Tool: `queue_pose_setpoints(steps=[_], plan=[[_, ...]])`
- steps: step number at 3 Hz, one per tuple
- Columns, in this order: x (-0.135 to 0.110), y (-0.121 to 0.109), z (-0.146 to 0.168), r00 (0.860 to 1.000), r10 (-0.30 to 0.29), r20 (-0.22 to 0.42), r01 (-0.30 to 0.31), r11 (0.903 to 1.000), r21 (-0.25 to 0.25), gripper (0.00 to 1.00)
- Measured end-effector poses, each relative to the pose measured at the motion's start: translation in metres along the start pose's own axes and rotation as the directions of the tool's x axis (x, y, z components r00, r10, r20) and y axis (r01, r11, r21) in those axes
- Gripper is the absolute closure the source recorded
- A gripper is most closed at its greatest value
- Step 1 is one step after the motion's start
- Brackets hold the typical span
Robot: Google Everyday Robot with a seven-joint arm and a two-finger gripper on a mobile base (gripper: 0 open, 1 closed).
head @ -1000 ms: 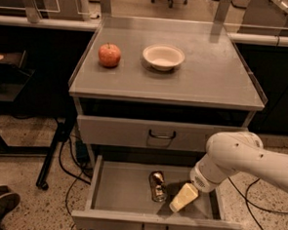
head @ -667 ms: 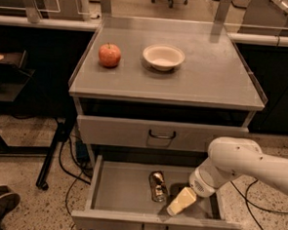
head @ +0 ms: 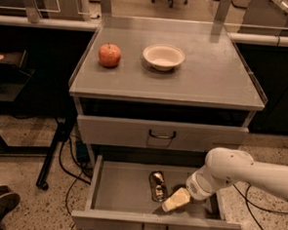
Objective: Pick orange can from middle drawer and place on counter
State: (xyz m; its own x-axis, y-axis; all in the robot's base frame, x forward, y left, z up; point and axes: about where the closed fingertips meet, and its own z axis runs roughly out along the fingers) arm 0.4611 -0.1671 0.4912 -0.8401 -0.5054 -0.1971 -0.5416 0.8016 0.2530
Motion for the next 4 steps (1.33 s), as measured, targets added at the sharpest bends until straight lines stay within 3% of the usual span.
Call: queue_pose_setpoints(steps=[2,4], plan=[[-0.008,0.009,0.016,1.0,-0.003,0.022,0.003,0.9999,-0.013,0.0],[-0.041,0.021,0.05,0.997,0.029,0.074,-0.031,0.9993,0.02,0.0]])
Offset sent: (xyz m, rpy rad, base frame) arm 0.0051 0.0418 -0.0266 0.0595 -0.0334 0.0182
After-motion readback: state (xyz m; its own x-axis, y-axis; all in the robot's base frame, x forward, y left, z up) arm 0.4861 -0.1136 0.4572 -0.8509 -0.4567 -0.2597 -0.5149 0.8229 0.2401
